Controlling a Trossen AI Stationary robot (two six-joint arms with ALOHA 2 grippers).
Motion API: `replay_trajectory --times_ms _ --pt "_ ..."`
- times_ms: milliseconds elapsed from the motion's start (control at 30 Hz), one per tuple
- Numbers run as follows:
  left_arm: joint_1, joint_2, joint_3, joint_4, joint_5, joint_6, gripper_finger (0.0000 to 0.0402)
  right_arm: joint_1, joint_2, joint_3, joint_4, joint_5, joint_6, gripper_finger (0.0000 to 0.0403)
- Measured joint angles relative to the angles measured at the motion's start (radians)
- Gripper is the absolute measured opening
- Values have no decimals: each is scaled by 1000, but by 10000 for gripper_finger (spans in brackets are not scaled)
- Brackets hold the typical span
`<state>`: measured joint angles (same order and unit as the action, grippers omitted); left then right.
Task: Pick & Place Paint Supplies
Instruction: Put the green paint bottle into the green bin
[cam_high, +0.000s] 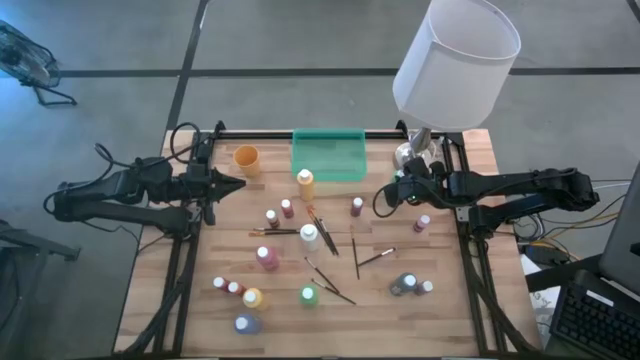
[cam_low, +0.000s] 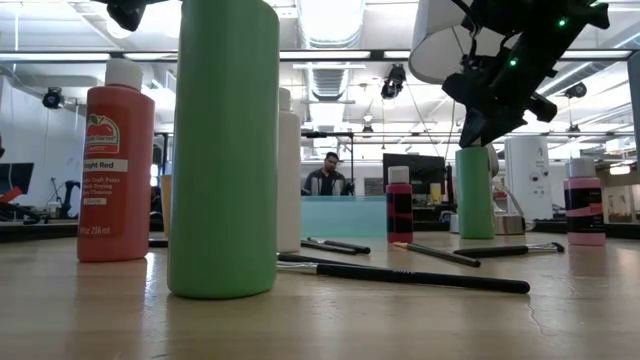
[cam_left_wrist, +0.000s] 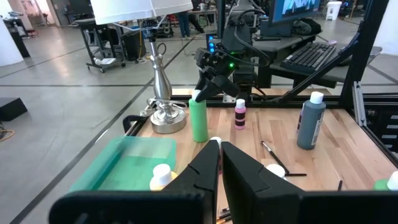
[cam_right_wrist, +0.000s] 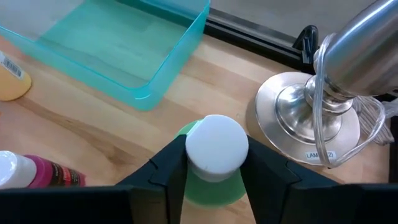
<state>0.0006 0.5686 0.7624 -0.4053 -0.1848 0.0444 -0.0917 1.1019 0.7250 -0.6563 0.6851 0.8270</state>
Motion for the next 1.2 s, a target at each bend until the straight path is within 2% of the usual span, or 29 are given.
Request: replay_trajectory --times_ms 100,500,900,1000,1200 --pt "0 0 0 0 0 0 23 0 0 -2 12 8 -15 111" --pt "0 0 0 0 0 0 23 13 0 55 39 94 -91 116" --pt "0 0 0 0 0 0 23 112 3 125 78 232 -171 116" --pt "0 0 0 0 0 0 23 129 13 141 110 264 -211 111" --pt "0 0 0 0 0 0 23 131 34 176 212 262 -308 115"
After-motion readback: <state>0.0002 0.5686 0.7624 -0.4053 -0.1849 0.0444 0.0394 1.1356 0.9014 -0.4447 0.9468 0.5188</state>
